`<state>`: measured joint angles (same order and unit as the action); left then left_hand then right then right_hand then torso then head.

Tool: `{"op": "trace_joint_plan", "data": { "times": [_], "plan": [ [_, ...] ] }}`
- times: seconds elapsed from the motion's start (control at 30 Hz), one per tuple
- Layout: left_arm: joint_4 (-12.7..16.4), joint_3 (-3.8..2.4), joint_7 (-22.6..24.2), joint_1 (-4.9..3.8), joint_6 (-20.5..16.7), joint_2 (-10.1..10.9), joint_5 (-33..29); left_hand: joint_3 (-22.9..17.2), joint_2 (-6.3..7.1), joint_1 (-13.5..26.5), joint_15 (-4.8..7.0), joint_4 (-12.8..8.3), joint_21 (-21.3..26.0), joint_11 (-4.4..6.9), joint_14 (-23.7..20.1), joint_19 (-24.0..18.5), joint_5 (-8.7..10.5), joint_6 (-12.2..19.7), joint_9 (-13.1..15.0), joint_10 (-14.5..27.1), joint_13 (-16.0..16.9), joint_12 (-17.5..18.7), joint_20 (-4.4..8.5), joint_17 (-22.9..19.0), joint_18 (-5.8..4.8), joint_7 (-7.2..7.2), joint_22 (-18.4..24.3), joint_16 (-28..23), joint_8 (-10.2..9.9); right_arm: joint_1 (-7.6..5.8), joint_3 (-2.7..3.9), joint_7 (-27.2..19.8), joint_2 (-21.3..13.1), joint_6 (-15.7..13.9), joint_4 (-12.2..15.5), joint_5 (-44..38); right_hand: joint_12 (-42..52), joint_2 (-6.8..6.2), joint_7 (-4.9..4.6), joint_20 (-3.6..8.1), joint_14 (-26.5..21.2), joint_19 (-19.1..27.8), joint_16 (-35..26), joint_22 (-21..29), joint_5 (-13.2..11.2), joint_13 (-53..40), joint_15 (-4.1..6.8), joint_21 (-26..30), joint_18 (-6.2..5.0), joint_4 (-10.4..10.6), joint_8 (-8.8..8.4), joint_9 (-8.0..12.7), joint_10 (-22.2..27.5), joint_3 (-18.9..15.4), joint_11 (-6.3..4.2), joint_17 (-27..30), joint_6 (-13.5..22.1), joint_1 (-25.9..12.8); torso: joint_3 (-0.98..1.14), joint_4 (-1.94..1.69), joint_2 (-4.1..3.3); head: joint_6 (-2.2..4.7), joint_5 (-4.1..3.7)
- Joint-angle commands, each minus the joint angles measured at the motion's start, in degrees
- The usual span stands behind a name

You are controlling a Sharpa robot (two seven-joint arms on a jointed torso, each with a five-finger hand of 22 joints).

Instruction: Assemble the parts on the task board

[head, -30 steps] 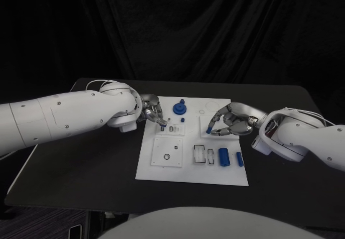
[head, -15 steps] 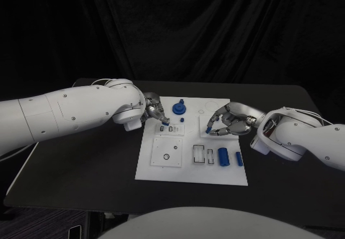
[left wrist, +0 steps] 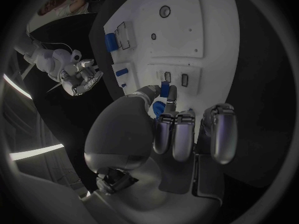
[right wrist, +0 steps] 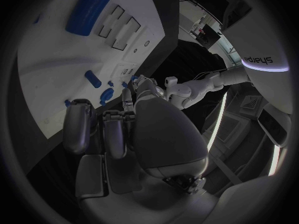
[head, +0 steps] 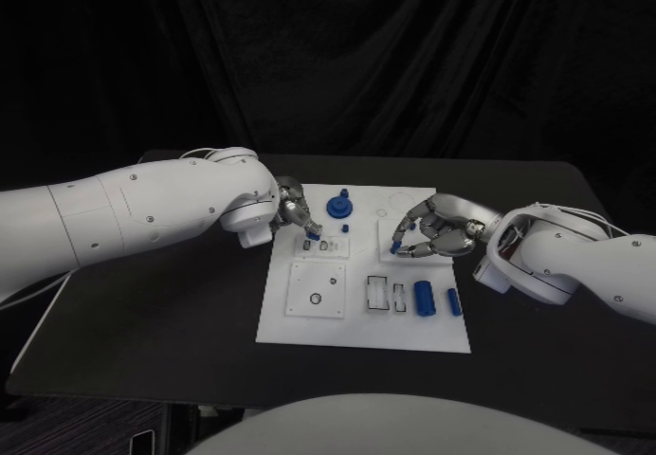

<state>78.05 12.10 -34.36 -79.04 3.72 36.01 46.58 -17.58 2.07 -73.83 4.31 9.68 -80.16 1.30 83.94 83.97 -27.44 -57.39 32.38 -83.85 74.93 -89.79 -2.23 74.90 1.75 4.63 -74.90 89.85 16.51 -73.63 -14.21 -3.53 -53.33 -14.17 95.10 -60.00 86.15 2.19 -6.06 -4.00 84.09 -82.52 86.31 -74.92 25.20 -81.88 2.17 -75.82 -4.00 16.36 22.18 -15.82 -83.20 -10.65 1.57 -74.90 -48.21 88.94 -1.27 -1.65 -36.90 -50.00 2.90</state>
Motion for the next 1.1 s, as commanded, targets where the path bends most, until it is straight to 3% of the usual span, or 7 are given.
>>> {"op": "trace_joint_plan", "data": {
  "times": [0.03,0.23,0.33,0.53,0.8,1.1],
  "plan": [
    [-0.5,-0.05,-0.7,-0.15,0.9,-0.5,-1.0,-0.3,-0.47,0.0,0.26,-0.3,0.3,0.43,6.1,0.5,0.06,-1.9,1.5,-6.2,15.1,-0.2,0.26,15.1,0.73,-2.04,-11.6,0.2,0.1,0.03,0.02,0.7,0.1,-0.1,0.0,-0.3,-0.3,0.04,0.14,0.24,4.0,0.0,-0.2,-8.9,-0.3,3.1,0.37,0.3,0.21,0.1,0.21,0.1,0.0,-0.1,-0.26,-7.9,-0.4,0.6,-0.02,0.12,-0.03,0.00,0.28],
    [-1.1,-0.05,-0.7,-0.14,1.4,-1.0,-1.0,-0.3,-0.47,0.1,0.26,-0.3,0.4,0.42,6.1,0.4,0.09,-1.9,1.5,-6.2,15.1,-0.2,0.27,15.1,0.76,-2.02,-11.6,0.2,0.1,0.04,0.02,0.8,0.1,0.1,0.0,-0.3,-0.3,0.11,0.13,0.25,4.1,0.0,-0.2,-8.9,-0.2,3.1,0.37,0.3,0.21,0.1,0.21,0.1,0.0,-0.1,-0.26,-7.9,-0.4,0.6,-0.12,-0.04,-0.06,0.00,0.08],
    [-1.4,-0.05,-0.8,-0.11,1.7,-1.1,-1.1,-0.3,-0.46,0.2,0.25,-0.3,0.4,0.40,6.1,0.4,0.18,-1.9,1.5,-6.2,15.1,-0.2,0.27,15.1,0.75,-2.00,-11.6,0.2,0.1,0.04,0.02,0.9,0.2,0.5,-0.1,-0.3,-0.3,0.14,0.13,0.25,4.0,0.0,-0.2,-8.8,-0.2,3.2,0.37,0.3,0.19,0.1,0.21,0.2,0.1,-0.1,-0.26,-7.9,-0.4,0.6,-0.15,-0.06,-0.08,0.00,0.35],
    [-1.8,-0.04,-1.0,-0.07,2.5,-1.5,-1.1,-0.4,-0.53,0.6,0.22,-0.3,0.1,0.35,6.1,0.6,0.69,-1.8,1.6,-6.2,15.1,-0.2,0.27,15.1,0.68,-1.96,-11.7,0.2,0.1,0.04,0.02,0.5,0.1,0.2,-0.1,-0.3,-0.4,0.29,0.16,0.29,4.1,0.0,-0.2,-8.9,0.6,3.3,0.40,0.3,0.20,0.1,0.27,0.4,0.1,-0.1,-0.30,-7.9,-0.5,1.0,-0.02,-0.04,-0.03,0.00,-0.18],
    [-1.9,-0.04,-1.0,0.04,2.6,-1.8,-1.1,-0.4,-0.54,0.7,0.22,-0.4,0.3,0.35,6.1,0.5,0.77,-1.8,1.6,-6.2,15.1,-0.2,0.27,15.1,0.73,-1.96,-11.6,0.2,0.0,0.04,0.02,-1.2,-0.1,-5.5,0.3,-0.4,0.0,0.21,0.28,0.39,4.3,-0.6,0.2,-9.3,1.8,2.5,0.53,-0.5,0.44,0.0,0.53,0.8,-0.5,-0.2,-0.42,-8.6,-0.8,1.6,-0.02,-0.02,-0.04,0.00,-0.16],
    [-2.2,-0.04,-1.0,0.20,2.7,-2.0,-1.1,-0.5,-0.65,1.4,0.21,-0.4,0.4,0.34,6.1,0.5,1.56,-1.9,1.8,-6.2,15.1,-0.2,0.26,15.1,0.73,-1.99,-11.6,0.2,0.1,0.00,0.02,1.1,-1.3,-12.7,1.2,-6.2,0.2,-0.29,0.33,0.50,4.5,-1.2,0.4,-9.7,2.2,2.0,0.62,-1.4,0.66,0.2,0.65,1.4,-0.9,-0.9,-0.47,-9.0,-1.2,1.4,-0.05,-0.05,-0.12,0.00,0.01]
  ]
}}
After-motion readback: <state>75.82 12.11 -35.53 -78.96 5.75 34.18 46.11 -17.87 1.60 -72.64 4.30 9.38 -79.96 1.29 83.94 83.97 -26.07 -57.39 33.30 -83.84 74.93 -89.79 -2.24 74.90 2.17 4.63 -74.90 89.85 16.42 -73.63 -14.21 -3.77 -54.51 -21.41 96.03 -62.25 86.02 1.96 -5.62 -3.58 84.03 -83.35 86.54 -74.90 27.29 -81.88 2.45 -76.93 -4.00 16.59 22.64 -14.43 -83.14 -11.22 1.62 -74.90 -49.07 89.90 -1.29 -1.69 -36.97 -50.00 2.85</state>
